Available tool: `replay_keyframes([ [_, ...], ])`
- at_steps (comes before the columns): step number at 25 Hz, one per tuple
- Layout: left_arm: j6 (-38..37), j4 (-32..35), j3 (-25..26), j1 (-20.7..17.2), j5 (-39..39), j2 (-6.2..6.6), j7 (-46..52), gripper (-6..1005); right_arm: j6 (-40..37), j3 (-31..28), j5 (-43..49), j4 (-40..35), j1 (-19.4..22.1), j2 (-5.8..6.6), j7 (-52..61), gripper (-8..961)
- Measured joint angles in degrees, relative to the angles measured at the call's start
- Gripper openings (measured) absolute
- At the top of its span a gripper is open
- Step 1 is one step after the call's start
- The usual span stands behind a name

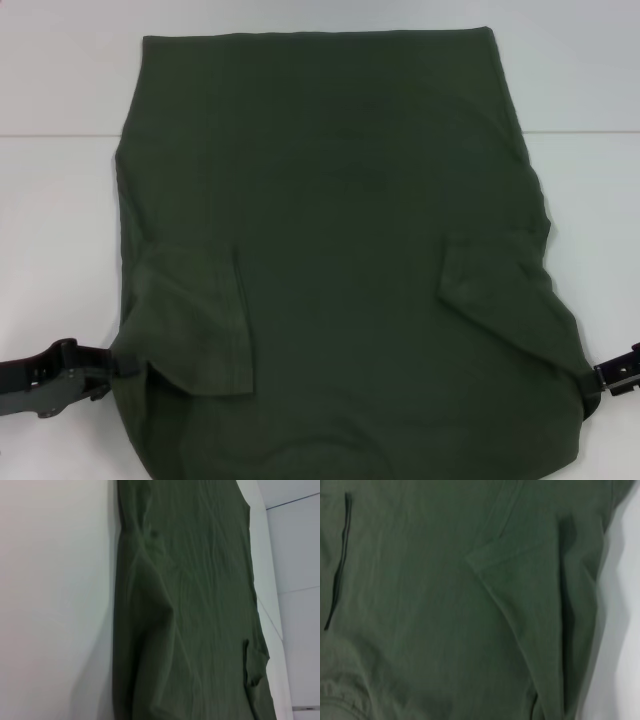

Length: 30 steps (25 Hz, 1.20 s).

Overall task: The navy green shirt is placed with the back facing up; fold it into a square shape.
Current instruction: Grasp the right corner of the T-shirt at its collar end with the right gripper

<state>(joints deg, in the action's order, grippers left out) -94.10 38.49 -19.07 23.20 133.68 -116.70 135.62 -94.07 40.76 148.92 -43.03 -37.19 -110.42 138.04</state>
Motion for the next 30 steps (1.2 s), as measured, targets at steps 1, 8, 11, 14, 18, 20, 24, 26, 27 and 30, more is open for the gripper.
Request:
replay_keyframes([
  [1, 0.0, 0.0, 0.0, 0.1, 0.0, 0.02, 0.0, 32, 0.2, 0.0, 0.0, 0.0, -0.1, -0.15, 0.0, 586],
  [8, 0.4, 0.0, 0.1, 0.3, 0.0, 0.02, 0.0, 32, 1.6, 1.4, 0.1, 1.0, -0.7, -1.04, 0.0, 586],
  [11, 0.7, 0.0, 0.1, 0.3, -0.1, 0.01, 0.2, 32, 2.2, 2.0, 0.1, 1.5, -0.9, -1.17, 0.0, 586],
  [14, 0.8, 0.0, 0.1, 0.3, -0.2, -0.01, 0.2, 32, 2.2, 2.0, 0.1, 1.5, -0.9, -1.12, 0.2, 587],
  [18, 0.8, 0.0, 0.1, 0.3, -0.2, -0.02, 0.2, 31, 2.3, 2.0, 0.1, 1.6, -1.0, -0.95, 0.3, 587],
  [20, 0.9, 0.0, 0.1, 0.3, -0.2, -0.02, 0.2, 31, 2.6, 2.1, 0.2, 1.6, -1.0, -1.19, 0.3, 587],
  [24, 0.9, 0.0, 0.1, 0.3, -0.2, -0.02, 0.2, 31, 2.8, 2.2, 0.7, 1.6, -1.3, -1.85, 0.4, 586],
  [26, 0.9, 0.0, 0.1, 0.2, -0.3, -0.02, 0.2, 31, 2.8, 2.3, 0.7, 1.6, -1.4, -2.09, 0.3, 585],
  [27, 0.9, 0.0, 0.1, 0.1, -0.4, -0.02, 0.2, 32, 2.8, 2.3, 0.7, 1.6, -1.4, -2.21, 0.3, 585],
  [30, 0.9, 0.0, 0.1, -0.1, -0.6, -0.02, 0.2, 32, 2.6, 2.3, 0.6, 1.6, -1.4, -2.45, 0.1, 584],
])
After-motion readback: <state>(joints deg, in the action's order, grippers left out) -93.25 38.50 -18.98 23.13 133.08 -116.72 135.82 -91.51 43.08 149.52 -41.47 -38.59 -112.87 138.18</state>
